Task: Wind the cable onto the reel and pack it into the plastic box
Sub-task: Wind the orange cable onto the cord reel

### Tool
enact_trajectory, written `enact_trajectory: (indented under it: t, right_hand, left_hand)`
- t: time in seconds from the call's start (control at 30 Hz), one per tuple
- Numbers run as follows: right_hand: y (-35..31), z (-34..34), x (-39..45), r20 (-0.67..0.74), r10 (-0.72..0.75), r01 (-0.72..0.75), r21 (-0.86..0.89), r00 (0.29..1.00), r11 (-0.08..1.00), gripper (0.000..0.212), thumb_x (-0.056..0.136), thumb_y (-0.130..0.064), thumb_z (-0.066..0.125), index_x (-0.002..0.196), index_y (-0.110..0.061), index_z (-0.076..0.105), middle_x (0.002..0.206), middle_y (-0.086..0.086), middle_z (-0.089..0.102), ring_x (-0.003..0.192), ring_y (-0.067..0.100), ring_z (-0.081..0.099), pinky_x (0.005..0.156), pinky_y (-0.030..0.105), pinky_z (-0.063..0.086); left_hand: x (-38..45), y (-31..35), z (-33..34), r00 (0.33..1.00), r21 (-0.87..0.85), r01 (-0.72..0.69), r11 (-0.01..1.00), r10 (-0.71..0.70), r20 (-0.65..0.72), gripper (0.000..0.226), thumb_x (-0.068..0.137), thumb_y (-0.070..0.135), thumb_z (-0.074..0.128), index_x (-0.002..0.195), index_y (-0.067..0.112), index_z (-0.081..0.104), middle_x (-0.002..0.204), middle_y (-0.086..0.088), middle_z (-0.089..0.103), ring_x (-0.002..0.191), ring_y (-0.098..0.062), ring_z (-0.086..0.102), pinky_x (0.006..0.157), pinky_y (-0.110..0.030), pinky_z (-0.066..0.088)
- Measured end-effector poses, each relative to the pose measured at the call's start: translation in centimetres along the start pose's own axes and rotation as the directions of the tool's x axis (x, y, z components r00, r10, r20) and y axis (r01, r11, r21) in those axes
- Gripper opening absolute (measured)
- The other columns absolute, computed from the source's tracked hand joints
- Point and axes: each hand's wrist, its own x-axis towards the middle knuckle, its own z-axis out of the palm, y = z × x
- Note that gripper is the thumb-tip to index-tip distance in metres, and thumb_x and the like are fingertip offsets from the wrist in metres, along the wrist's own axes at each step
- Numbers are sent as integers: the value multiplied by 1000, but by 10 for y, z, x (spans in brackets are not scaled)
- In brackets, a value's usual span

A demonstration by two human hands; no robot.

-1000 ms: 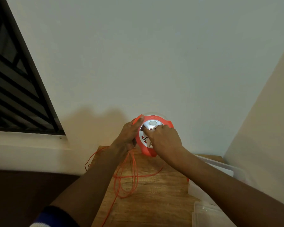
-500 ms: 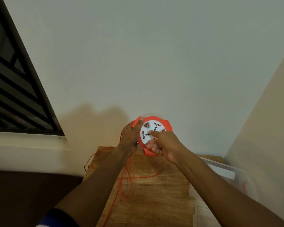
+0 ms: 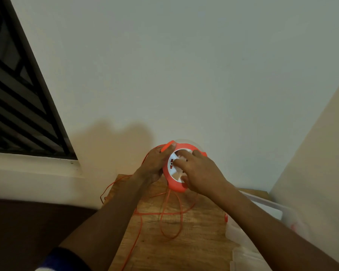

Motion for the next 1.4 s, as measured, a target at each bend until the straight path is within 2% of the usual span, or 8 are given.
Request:
enact_trajectory:
  t: [0.13, 0.33, 0.67, 0.8, 0.93, 1.07, 1.23, 1.4]
  right_hand:
    - [12, -7, 3, 120, -162, 169, -49, 979, 984, 55, 81, -27, 72, 131, -32, 51, 143, 2, 45, 122, 31, 46, 86, 44, 52]
    - [21, -22, 12, 184, -341, 377, -229, 922, 897, 66, 80, -32, 74, 138, -30, 43, 134, 10, 55, 119, 36, 48, 89, 45, 49]
    - [33, -25, 15, 199, -476, 514, -416, 857, 750, 82, 72, -36, 81, 141, -27, 37, 128, 19, 57, 107, 36, 56, 79, 42, 49]
    - [25, -15, 13, 123, -278, 304, -404, 953, 863, 80, 79, -40, 73, 143, -9, 36, 113, 23, 66, 91, 37, 67, 80, 44, 54]
    - [11, -3, 13, -41, -31, 22, -199, 999, 980, 71, 81, -47, 62, 137, -11, 38, 102, 13, 72, 76, 31, 69, 67, 38, 55]
    - [-3, 6, 17, -166, 334, -321, 105, 928, 941, 75, 82, -61, 55, 134, -10, 43, 92, 6, 73, 70, 27, 69, 56, 30, 50]
    - [-1, 9, 14, -185, 219, -231, -44, 958, 972, 62, 88, -58, 47, 133, -15, 52, 99, 8, 73, 80, 28, 69, 69, 37, 54]
    - [-2, -6, 17, -222, 101, -137, -151, 970, 979, 53, 73, -44, 77, 114, -13, 65, 108, 16, 68, 95, 34, 64, 74, 44, 55]
  left_hand:
    - [-4, 4, -5, 999, 58, 12, 998, -15, 51, 56, 87, 55, 65, 123, 12, 67, 111, -17, 77, 95, -39, 75, 82, -46, 64]
    - [-4, 10, -5, 995, 117, 14, 993, -26, 99, 36, 95, 48, 62, 110, 17, 73, 107, -18, 77, 94, -40, 74, 85, -49, 62]
    - [-7, 14, -5, 994, 29, 47, 998, -50, 98, 34, 99, 41, 59, 115, 13, 71, 105, -15, 77, 87, -32, 75, 72, -39, 64]
    - [-6, 21, -2, 999, -35, 42, 999, -41, 24, 55, 89, 47, 66, 129, 9, 65, 118, -20, 75, 97, -38, 75, 79, -46, 64]
    - [-2, 21, 1, 999, -29, 9, 1000, -10, -34, 40, 96, 46, 62, 122, 16, 68, 116, -16, 76, 102, -39, 74, 83, -47, 64]
    - [1, 20, 9, 994, -67, -28, 997, 21, -104, 46, 96, 44, 64, 124, 8, 69, 116, -19, 75, 105, -42, 73, 91, -56, 60]
    - [0, 18, 5, 996, -91, 4, 996, -12, -88, 47, 98, 44, 61, 128, 8, 67, 120, -20, 74, 109, -44, 71, 95, -58, 58]
    - [-2, 29, 5, 999, -37, -12, 999, 11, -31, 33, 102, 42, 54, 119, 19, 68, 122, -19, 72, 106, -40, 71, 94, -54, 59]
